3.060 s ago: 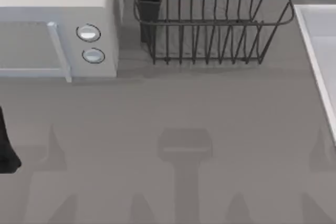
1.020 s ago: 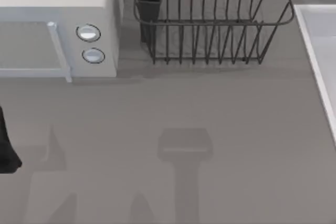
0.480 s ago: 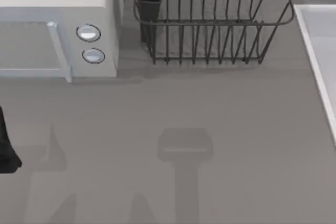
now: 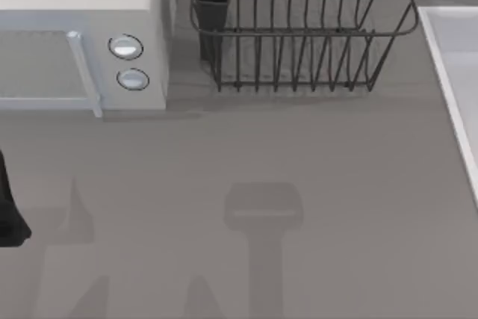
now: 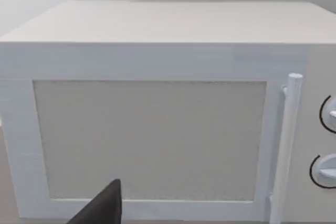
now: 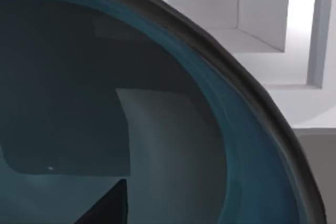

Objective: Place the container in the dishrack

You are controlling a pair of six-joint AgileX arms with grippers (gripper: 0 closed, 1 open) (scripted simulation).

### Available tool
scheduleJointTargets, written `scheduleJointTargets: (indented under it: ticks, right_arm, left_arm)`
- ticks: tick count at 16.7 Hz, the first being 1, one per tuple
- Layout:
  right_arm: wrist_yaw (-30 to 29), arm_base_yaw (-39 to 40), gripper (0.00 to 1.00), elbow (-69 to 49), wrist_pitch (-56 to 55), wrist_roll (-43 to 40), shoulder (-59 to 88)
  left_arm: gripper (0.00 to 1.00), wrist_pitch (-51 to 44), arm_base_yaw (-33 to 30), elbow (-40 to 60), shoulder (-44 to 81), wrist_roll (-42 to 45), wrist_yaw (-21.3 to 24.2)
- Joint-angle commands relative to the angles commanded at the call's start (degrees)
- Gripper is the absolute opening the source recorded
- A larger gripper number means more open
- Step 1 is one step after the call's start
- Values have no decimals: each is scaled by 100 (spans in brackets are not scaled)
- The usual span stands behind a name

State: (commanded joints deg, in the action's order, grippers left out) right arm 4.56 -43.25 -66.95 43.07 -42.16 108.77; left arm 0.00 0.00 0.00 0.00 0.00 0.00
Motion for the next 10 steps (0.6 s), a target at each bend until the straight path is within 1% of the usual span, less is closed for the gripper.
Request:
scheduleJointTargets:
  ticks: [10]
  right_arm:
    - [0,0,10,0,0,0,0]
  left_arm:
    - [100,0,0,0,0,0,0]
